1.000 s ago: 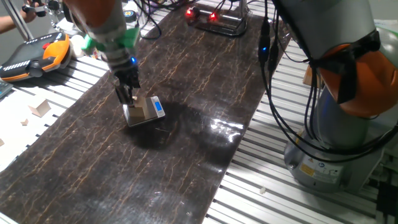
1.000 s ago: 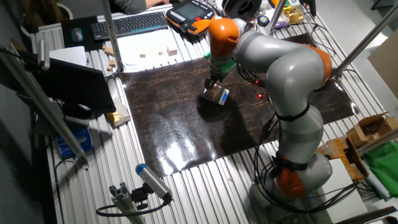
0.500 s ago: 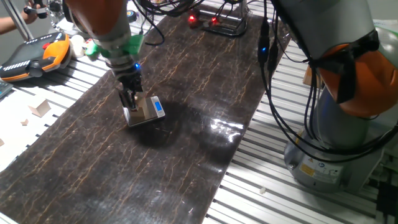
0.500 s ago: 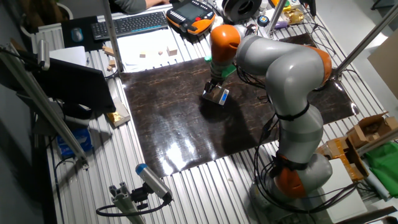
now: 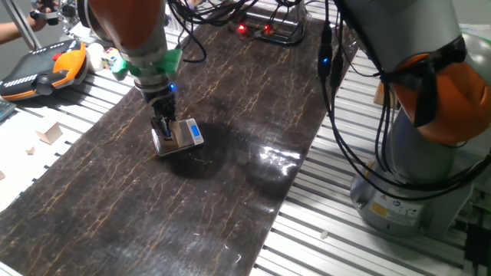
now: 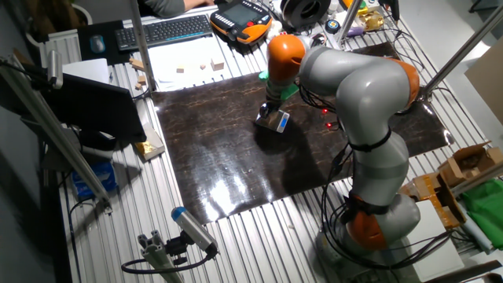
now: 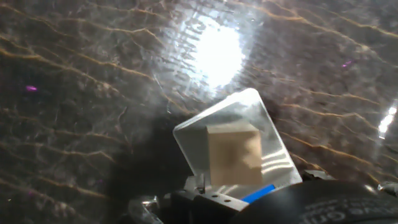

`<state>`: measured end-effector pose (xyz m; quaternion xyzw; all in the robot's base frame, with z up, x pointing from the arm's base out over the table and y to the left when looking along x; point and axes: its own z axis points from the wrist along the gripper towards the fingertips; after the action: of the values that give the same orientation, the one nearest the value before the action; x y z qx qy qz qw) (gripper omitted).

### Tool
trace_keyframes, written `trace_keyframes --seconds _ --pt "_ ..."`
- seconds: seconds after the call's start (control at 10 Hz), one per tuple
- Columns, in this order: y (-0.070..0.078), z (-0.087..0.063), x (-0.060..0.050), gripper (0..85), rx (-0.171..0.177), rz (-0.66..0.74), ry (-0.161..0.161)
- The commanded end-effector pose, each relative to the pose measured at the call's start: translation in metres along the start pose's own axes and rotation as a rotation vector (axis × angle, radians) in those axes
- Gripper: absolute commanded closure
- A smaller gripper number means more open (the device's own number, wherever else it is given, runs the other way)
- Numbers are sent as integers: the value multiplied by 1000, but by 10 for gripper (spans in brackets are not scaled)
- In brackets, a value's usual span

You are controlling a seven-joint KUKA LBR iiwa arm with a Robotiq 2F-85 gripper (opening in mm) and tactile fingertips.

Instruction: Remove the object from the scale

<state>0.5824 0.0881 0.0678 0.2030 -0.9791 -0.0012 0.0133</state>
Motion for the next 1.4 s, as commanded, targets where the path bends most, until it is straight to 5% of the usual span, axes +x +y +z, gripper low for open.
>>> trace_keyframes --seconds 0.0,0.2,0.6,1.1,1.3 --pt "3 -3 -1 773 -21 4 5" --pt "17 -13 1 843 -28 35 21" --pt "74 -23 18 843 -19 168 8" --pt "101 -20 30 837 -14 277 6" --pt "101 -19 29 593 8 301 5"
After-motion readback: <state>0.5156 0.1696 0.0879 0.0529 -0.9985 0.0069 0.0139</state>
